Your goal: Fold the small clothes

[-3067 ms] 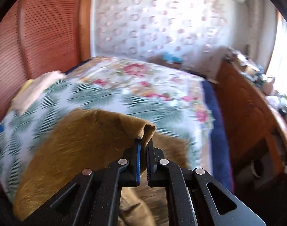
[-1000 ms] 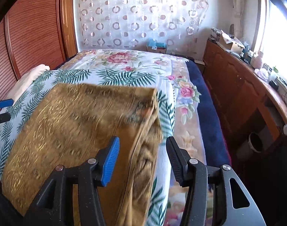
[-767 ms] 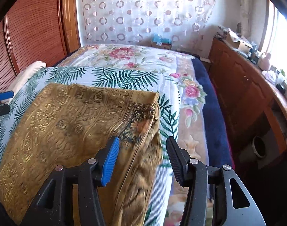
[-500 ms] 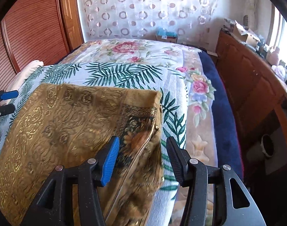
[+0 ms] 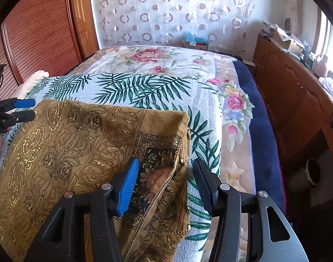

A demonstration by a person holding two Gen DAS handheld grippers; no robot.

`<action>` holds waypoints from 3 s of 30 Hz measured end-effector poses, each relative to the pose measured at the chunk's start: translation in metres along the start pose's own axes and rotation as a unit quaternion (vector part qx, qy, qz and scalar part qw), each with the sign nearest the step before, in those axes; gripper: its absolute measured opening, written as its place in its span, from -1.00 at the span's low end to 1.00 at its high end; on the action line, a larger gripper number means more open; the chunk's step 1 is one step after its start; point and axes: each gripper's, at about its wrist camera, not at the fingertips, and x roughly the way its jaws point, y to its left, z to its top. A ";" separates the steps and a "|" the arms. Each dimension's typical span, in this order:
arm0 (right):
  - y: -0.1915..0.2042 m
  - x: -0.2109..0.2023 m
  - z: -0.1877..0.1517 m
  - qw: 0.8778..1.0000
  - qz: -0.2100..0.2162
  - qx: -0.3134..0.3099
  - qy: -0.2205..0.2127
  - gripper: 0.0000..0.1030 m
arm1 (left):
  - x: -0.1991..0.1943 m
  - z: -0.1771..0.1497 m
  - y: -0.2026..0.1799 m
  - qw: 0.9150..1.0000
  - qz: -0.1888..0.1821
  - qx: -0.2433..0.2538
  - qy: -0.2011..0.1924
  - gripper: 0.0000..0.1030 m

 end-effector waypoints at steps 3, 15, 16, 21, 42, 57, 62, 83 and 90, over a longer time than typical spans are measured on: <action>-0.001 0.000 -0.001 1.000 0.000 0.000 0.000 0.04 | 0.005 0.003 0.002 1.000 -0.014 -0.010 0.004 0.60; 0.004 -0.001 -0.002 0.999 0.032 -0.012 -0.004 -0.67 | 0.008 0.002 0.001 0.997 -0.073 -0.026 0.011 -0.45; 0.004 -0.001 -0.002 0.999 0.032 -0.009 -0.004 -0.72 | 0.008 0.002 0.001 0.997 -0.076 -0.030 0.014 -0.66; 0.008 -0.010 -0.001 0.999 0.030 0.000 -0.018 -0.83 | -0.014 0.004 -0.003 0.996 -0.084 -0.028 -0.015 -0.88; 0.104 -0.243 0.003 0.958 0.003 -0.044 -0.282 -0.86 | -0.301 -0.013 -0.040 0.953 -0.070 0.020 -0.294 -0.90; 0.178 -0.353 0.017 0.925 0.052 -0.110 -0.360 -0.86 | -0.370 -0.023 0.018 0.933 -0.001 0.016 -0.361 -0.90; 0.147 -0.289 0.052 0.947 0.057 -0.113 -0.296 -0.86 | -0.276 -0.005 0.063 0.953 0.050 -0.012 -0.299 -0.90; 0.120 -0.136 0.060 0.996 0.035 -0.045 -0.061 0.24 | -0.151 -0.093 0.098 0.987 0.094 -0.062 -0.110 0.50; 0.097 -0.121 0.010 0.998 0.044 -0.032 -0.031 0.25 | -0.138 -0.139 0.072 0.993 0.077 -0.046 -0.070 0.50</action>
